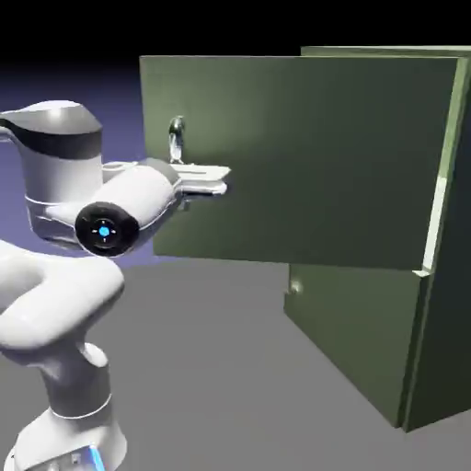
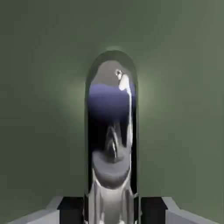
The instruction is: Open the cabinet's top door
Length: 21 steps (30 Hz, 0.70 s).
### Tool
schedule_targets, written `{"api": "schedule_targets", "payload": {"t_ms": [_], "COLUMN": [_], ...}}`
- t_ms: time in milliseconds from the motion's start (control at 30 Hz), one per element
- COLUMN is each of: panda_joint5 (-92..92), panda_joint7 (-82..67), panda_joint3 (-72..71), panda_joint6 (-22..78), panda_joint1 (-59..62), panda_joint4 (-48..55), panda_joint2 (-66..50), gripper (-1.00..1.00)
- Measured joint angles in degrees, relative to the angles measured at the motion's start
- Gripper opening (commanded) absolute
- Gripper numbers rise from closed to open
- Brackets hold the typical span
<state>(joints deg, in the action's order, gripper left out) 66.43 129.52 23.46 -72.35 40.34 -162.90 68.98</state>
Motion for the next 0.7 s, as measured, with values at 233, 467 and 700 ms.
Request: {"api": "schedule_targets", "payload": {"t_ms": [233, 467, 700], "panda_joint5": [-11.0, -18.6, -22.8], "panda_joint7": [-6.9, -13.3, -19.3], "panda_joint3": [12.3, 25.3, 39.1], "panda_joint6": [9.0, 19.6, 29.7], "panda_joint1": [-9.1, -22.1, -36.6], "panda_joint4": [11.7, 26.2, 39.5], "panda_joint2": [-14.5, -28.2, -38.9], "gripper": [-1.0, -1.0, -1.0]}}
